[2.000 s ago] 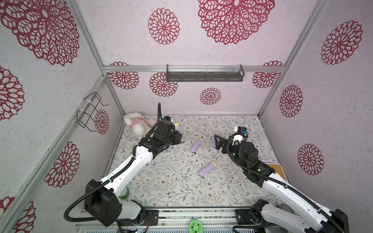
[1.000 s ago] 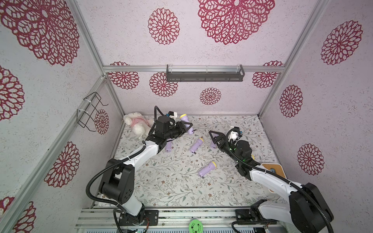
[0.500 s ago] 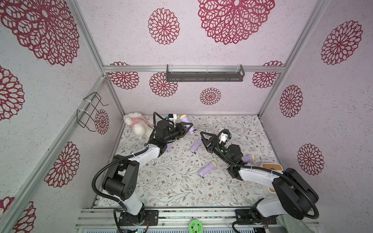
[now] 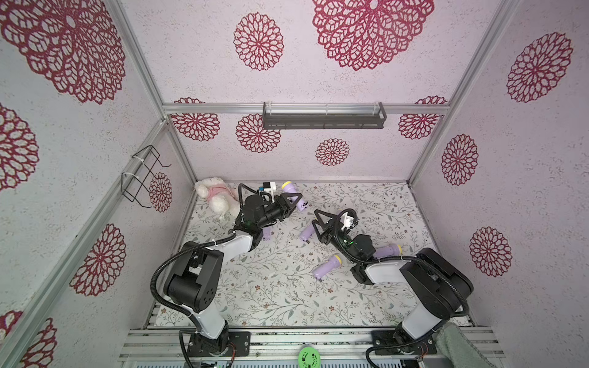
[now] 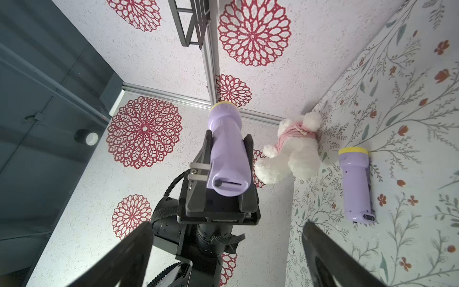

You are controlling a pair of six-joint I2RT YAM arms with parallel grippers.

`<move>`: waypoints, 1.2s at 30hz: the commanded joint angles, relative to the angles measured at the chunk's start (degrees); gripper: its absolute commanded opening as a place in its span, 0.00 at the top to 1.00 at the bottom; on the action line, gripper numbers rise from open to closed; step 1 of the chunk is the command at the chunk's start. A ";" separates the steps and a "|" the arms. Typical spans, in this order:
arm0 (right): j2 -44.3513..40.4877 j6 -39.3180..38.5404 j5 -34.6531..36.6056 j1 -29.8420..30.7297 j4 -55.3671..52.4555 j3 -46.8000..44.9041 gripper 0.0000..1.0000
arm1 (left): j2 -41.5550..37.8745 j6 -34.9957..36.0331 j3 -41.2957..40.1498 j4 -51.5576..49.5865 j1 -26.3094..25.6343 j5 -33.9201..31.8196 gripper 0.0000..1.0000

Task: Close the plug at the bottom of the flashlight
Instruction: Close the plug of the flashlight.

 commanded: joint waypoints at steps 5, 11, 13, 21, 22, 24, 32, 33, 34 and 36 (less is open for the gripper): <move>4.79 3.06 0.97 0.15 9.80 3.95 0.12 | 1.65 -4.14 -0.68 7.75 0.46 0.47 1.00; 6.21 2.47 0.49 0.11 9.46 5.87 0.17 | 1.70 -4.15 -0.86 7.49 0.39 0.30 1.00; 6.75 2.76 0.66 0.10 9.45 6.12 0.20 | 1.79 -4.14 -0.88 7.45 0.47 0.38 1.00; 9.49 4.83 -0.06 0.10 11.90 7.85 0.32 | 1.65 -4.15 -1.14 7.67 0.30 0.35 1.00; 9.61 4.79 -0.12 0.10 11.85 7.91 0.33 | 1.73 -4.14 -1.14 7.63 0.34 0.30 1.00; 9.65 4.70 -0.06 0.10 11.59 8.21 0.35 | 1.85 -4.31 -1.04 7.77 0.31 0.36 1.00; 11.59 6.16 -0.23 0.19 13.11 9.62 0.40 | 1.92 -4.32 -1.17 7.98 0.31 0.29 1.00; 11.83 6.28 -0.24 0.15 13.40 9.69 0.41 | 1.94 -4.32 -1.12 8.04 0.30 0.30 1.00; 11.91 6.37 -0.30 0.19 13.51 9.69 0.41 | 2.03 -4.34 -1.15 7.99 0.30 0.32 1.00; 11.89 6.35 -0.31 0.28 13.41 9.79 0.42 | 2.02 -4.32 -1.12 8.04 0.30 0.32 1.00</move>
